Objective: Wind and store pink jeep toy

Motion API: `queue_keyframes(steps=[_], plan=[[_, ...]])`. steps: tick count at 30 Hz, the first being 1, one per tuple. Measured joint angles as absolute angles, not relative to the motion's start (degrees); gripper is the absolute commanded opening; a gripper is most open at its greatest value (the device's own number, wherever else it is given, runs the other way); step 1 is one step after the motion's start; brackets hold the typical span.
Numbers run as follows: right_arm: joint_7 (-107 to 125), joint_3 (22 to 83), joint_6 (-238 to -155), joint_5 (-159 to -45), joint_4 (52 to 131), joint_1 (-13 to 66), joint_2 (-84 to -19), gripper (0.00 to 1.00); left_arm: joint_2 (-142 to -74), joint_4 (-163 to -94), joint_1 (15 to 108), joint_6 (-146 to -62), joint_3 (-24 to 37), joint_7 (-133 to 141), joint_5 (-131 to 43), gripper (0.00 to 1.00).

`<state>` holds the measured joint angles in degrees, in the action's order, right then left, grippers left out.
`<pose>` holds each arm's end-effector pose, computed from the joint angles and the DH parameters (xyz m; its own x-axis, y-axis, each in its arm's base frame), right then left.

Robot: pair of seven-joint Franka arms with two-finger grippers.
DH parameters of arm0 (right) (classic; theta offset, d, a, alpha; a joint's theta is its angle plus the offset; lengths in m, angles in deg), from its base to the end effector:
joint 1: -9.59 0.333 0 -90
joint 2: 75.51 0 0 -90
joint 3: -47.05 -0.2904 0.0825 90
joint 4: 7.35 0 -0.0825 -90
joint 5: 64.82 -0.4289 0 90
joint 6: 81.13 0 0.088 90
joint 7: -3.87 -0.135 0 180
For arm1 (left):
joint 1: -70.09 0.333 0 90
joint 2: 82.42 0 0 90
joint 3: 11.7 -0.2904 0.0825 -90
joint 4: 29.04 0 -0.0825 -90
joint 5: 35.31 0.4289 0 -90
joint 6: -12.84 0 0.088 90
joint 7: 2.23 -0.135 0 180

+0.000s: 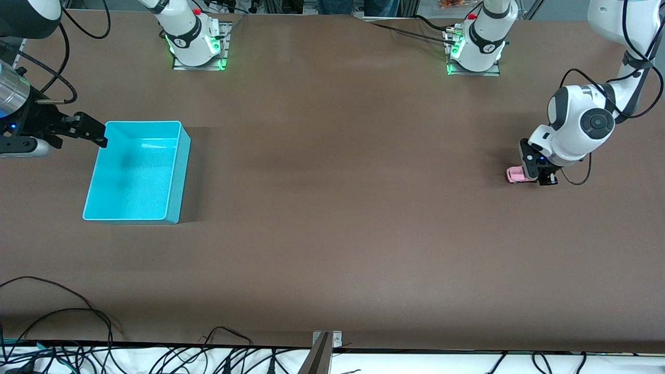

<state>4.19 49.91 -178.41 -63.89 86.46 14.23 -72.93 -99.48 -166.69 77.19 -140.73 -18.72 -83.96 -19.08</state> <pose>0.6207 0.0177 0.5201 0.9991 0.0388 0.0155 0.0385 -0.9991 0.0185 0.4916 0.1242 0.0979 0.1268 -0.9791 -0.1587 -0.9911 -0.1315 0.0194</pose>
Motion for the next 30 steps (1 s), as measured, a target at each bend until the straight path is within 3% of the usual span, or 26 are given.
queue_keyframes(steps=[30], plan=[[4.2,49.91,-178.41,-63.89,86.46,14.23,-72.93,1.0,-101.57,-164.31,81.69,-141.79,-23.47,-91.72,-17.03,0.0]])
